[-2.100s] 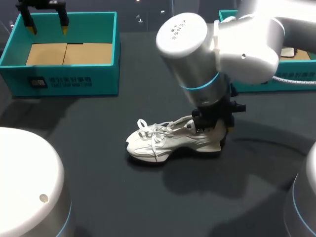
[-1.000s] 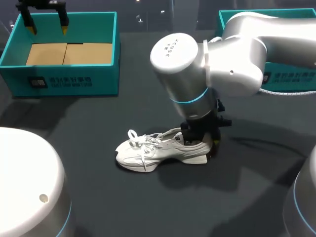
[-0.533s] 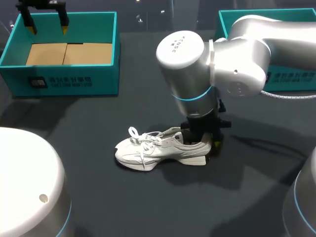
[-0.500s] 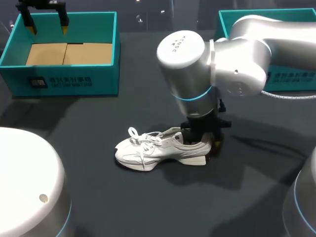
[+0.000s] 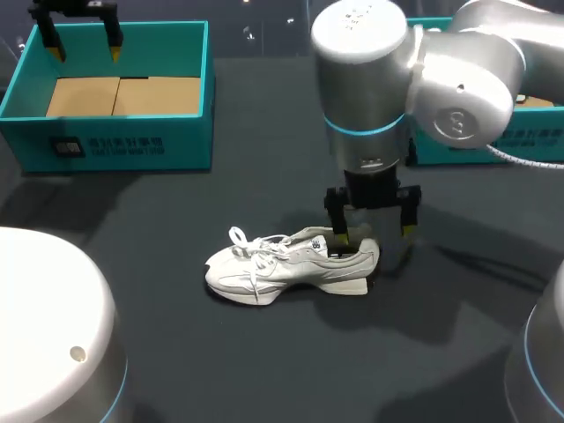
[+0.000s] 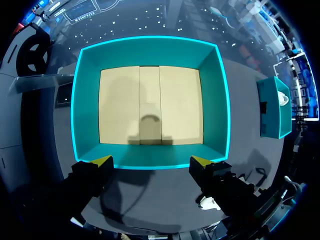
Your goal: Take the shoe out of the shoebox, open the shoe tongue, remove and reinsert the insole, then place the shoe into the shoebox
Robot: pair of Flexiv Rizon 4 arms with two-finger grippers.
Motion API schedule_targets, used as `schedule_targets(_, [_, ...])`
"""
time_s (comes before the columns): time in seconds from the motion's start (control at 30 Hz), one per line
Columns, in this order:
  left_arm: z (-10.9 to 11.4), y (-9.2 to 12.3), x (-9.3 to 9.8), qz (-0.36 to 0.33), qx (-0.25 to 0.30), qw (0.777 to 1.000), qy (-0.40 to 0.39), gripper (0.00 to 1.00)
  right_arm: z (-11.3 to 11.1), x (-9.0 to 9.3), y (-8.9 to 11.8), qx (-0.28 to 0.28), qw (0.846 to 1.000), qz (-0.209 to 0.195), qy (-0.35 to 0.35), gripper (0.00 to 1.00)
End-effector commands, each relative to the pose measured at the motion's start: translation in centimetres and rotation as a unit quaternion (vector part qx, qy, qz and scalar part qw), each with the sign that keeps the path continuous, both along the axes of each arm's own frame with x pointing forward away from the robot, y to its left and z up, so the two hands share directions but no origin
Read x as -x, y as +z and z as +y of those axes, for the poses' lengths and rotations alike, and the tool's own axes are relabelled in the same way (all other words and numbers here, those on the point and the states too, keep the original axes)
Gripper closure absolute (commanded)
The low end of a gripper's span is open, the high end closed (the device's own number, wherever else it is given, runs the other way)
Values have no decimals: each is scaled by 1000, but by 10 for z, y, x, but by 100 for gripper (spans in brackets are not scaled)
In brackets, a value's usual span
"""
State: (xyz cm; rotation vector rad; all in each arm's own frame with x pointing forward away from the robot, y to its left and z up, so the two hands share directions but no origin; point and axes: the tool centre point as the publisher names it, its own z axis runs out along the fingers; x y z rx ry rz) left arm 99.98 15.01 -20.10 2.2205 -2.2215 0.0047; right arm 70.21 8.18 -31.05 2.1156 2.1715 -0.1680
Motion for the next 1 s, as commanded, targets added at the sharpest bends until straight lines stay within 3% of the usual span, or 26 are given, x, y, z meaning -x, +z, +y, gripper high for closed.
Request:
schedule_targets(0.03, [0,1,0,0,0,1000,0,0,-32,8,33,-163,972,-2,172,0])
schedule_targets(0.3, [0,1,0,0,0,1000,0,0,-32,8,33,-163,972,-2,172,0])
schedule_targets(0.37, [0,1,0,0,0,1000,0,0,-40,11,38,-242,938,-35,247,0])
schedule_targets(0.5, [0,1,0,0,0,1000,0,0,-64,11,36,-316,887,-74,327,0])
schedule_targets(0.63, [0,1,0,0,0,1000,0,0,-80,16,37,-379,812,-143,420,0])
schedule_targets(0.7, [0,1,0,0,0,1000,0,0,-88,13,32,-426,776,-142,443,0])
schedule_targets(1.0, [0,1,0,0,0,1000,0,0,-88,13,32,-426,776,-142,443,0])
